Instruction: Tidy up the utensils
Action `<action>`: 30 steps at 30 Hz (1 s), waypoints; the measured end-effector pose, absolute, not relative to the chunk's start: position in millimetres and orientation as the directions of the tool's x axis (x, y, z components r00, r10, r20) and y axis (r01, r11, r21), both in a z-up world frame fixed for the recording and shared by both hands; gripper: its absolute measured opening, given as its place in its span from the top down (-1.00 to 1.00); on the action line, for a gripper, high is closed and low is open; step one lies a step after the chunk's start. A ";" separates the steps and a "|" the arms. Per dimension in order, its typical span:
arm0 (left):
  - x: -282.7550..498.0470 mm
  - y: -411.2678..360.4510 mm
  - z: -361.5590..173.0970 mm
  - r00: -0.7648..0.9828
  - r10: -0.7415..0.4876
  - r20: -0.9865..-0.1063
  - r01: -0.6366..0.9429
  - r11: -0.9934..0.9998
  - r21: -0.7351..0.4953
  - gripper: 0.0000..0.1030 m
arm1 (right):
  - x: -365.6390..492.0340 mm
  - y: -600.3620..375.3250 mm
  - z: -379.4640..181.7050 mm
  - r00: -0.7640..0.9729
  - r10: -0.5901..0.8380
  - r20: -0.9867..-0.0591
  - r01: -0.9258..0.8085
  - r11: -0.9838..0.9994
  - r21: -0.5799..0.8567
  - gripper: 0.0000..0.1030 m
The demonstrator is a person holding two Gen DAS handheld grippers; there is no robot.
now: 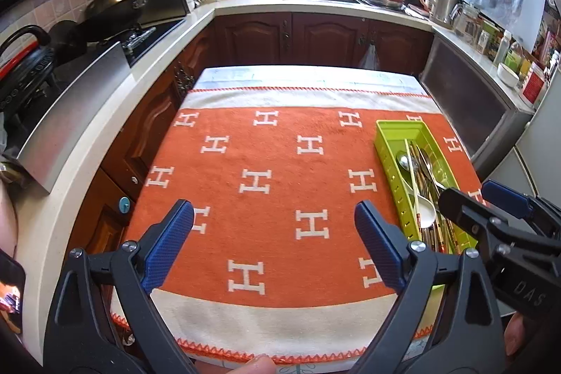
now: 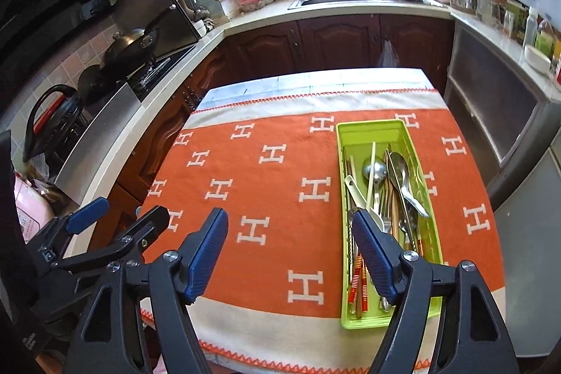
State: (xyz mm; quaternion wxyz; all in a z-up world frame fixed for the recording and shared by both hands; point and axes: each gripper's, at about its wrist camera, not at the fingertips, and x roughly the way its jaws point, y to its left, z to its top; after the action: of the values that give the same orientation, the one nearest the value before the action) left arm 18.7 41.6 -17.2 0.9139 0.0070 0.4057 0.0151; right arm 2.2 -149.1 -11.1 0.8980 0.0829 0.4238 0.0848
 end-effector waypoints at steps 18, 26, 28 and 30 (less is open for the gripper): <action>20.0 50.0 -15.7 0.680 0.053 -0.731 -0.046 0.999 0.030 -0.79 | -4.6 -136.9 -4.3 0.644 0.206 -0.736 -0.090 0.977 0.194 -0.48; 21.9 50.9 -17.4 0.679 0.054 -0.732 -0.046 0.998 0.031 -0.79 | -4.2 -136.4 -4.0 0.643 0.207 -0.737 -0.090 0.977 0.195 -0.48; 22.2 51.4 -18.1 0.679 0.054 -0.732 -0.047 0.998 0.031 -0.79 | -3.8 -136.6 -3.9 0.644 0.205 -0.737 -0.090 0.977 0.193 -0.48; 22.8 51.2 -18.3 0.679 0.053 -0.732 -0.045 0.999 0.030 -0.79 | -3.4 -137.5 -4.7 0.644 0.204 -0.737 -0.090 0.977 0.192 -0.48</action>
State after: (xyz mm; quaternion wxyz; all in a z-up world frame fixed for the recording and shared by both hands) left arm 22.8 51.2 -18.3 0.9163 0.0046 0.3996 0.0268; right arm -3.4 -137.5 -4.7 0.9040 0.0692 0.4140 0.0812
